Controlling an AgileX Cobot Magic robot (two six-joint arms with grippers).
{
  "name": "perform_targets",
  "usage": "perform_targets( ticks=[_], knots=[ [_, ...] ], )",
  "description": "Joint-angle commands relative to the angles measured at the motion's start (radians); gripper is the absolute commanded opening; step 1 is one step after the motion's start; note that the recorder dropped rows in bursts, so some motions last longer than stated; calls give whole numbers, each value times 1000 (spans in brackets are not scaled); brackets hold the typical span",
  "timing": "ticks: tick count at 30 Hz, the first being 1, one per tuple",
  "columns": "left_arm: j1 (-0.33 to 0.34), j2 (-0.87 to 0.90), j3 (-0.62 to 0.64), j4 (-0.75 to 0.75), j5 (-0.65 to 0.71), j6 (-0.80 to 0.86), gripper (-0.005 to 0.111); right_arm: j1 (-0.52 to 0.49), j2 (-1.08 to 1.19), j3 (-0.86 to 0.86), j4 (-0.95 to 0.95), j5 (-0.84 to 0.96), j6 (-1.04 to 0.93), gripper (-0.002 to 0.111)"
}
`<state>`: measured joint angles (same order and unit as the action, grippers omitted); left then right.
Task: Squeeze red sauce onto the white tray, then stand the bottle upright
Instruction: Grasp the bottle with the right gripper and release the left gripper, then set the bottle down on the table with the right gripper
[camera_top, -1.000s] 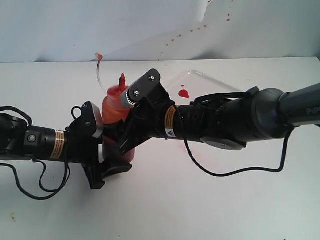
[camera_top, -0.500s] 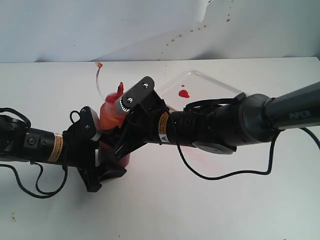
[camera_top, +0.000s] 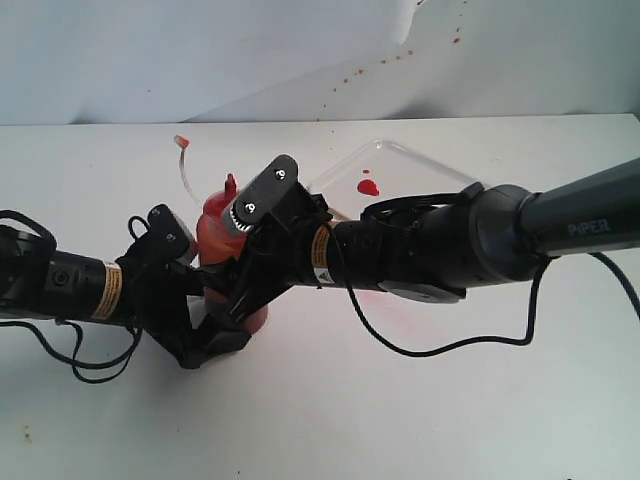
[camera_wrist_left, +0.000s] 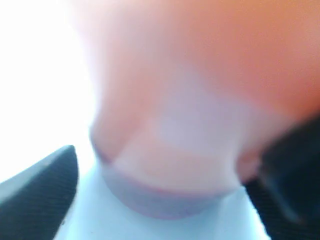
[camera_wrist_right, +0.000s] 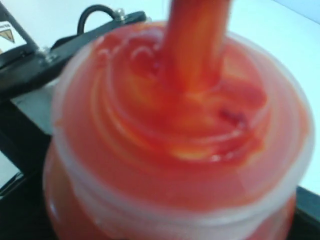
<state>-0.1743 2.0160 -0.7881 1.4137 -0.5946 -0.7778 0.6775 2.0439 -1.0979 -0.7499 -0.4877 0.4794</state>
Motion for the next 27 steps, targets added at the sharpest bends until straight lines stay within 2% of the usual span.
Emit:
perform_targets(
  ticks=[1, 5, 14, 20, 25, 27],
  knots=[
    [1, -21, 18, -13, 74, -102, 99, 11, -12, -9, -29, -56, -25, 9],
    [1, -119, 59, -1, 173, -113, 99, 11, -12, -9, -29, -112, -26, 9],
    [1, -306, 102, -49, 528, -164, 99, 11, -12, -9, -29, -122, -26, 9],
    [1, -415, 138, -50, 509, -164, 99, 11, -12, -9, -29, -98, -26, 9],
    [3, -459, 145, -155, 630, -166, 99, 11, -12, -9, -60, -98, 16, 9],
    [28, -470, 145, -186, 637, -170, 99, 11, -12, -9, -98, -93, 64, 9]
  ],
)
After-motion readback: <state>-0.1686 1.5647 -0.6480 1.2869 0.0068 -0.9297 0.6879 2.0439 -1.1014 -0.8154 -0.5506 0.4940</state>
